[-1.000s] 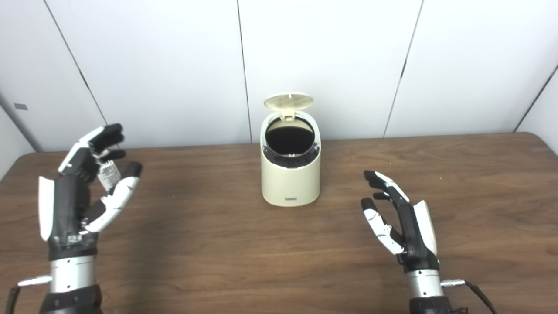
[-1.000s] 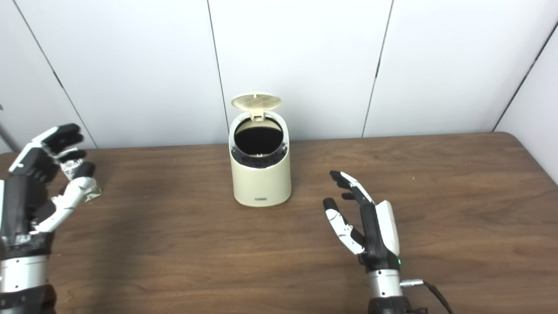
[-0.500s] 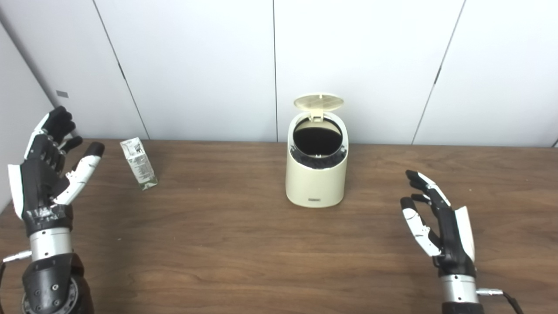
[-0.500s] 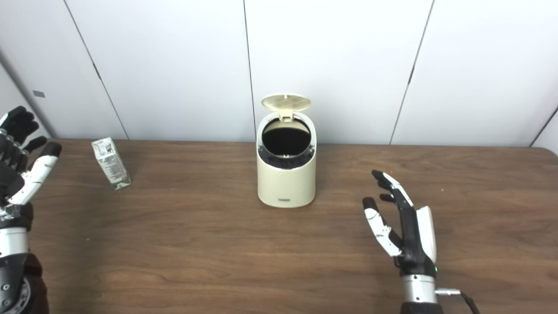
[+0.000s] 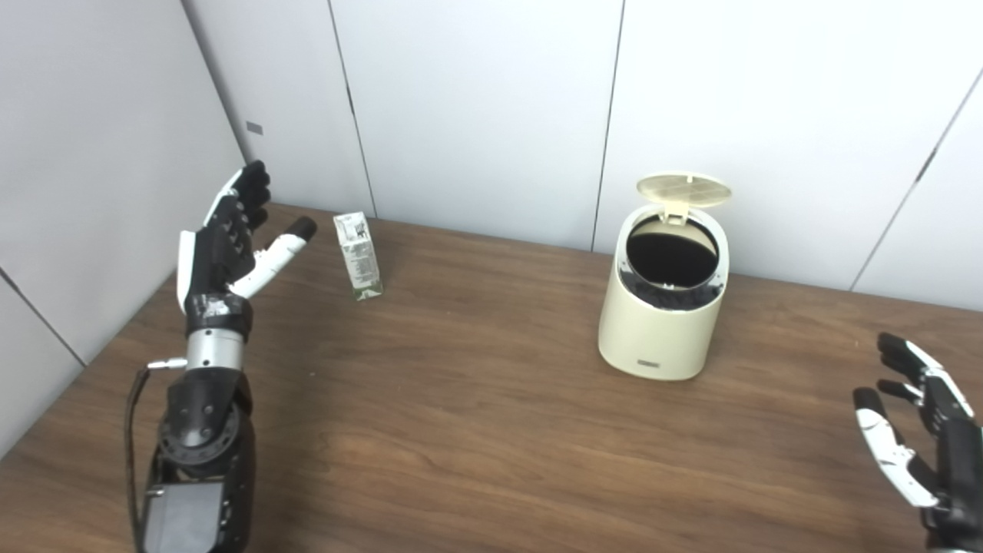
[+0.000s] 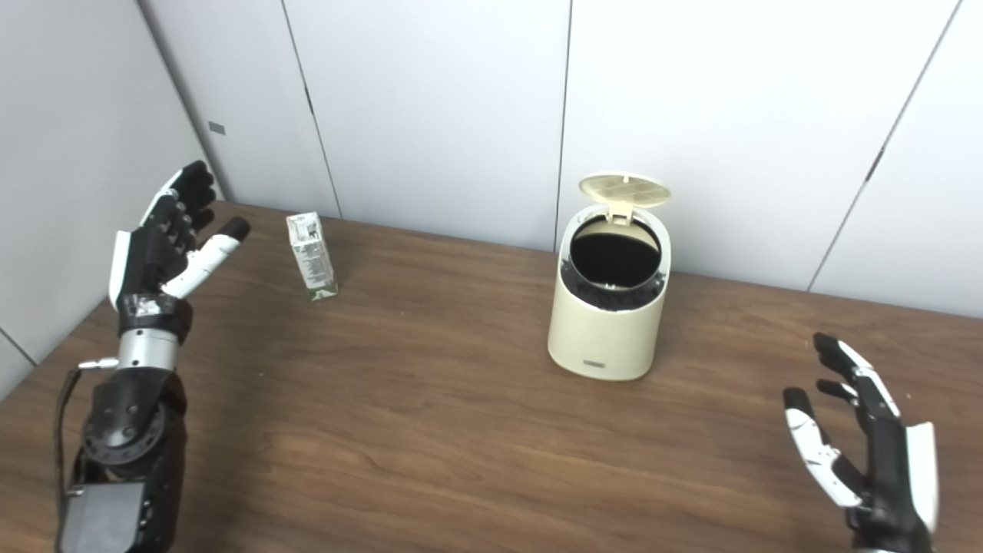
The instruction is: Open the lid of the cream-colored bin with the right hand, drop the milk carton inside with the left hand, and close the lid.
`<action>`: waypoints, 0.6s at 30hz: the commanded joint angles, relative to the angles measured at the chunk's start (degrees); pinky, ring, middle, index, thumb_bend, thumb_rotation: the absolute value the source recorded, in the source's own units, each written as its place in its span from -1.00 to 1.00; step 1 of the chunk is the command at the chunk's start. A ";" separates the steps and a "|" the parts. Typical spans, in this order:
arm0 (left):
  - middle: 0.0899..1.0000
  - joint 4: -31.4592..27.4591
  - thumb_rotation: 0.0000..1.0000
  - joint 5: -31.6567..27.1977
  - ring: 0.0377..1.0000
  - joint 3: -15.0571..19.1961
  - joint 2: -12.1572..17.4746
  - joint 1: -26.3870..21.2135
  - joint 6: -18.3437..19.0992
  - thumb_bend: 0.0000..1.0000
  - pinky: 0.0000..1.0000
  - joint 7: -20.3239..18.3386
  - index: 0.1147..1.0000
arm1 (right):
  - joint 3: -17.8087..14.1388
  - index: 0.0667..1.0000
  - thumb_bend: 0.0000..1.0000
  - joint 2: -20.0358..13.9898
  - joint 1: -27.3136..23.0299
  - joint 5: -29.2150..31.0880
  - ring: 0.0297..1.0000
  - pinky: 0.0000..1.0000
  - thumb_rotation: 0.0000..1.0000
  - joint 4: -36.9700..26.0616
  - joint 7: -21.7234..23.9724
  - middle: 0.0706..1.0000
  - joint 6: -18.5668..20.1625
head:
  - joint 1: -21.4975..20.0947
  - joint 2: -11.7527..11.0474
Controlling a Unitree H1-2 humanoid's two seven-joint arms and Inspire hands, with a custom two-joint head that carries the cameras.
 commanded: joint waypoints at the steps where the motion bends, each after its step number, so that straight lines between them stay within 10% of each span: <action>1: 0.82 -1.21 -0.21 0.83 0.85 -0.21 0.16 -2.79 0.07 1.00 0.80 1.14 0.86 | -0.84 0.52 -0.69 -1.57 0.27 0.72 0.54 0.25 0.31 1.35 0.71 0.56 -3.12 | 0.01 0.07; 18: 0.83 9.65 -0.11 6.19 0.84 -1.06 -2.47 -6.43 -0.78 1.00 0.79 7.99 0.89 | -1.84 0.41 -0.40 -3.23 -2.65 2.82 0.42 0.05 0.61 9.78 1.21 0.47 -7.67 | 8.97 -3.70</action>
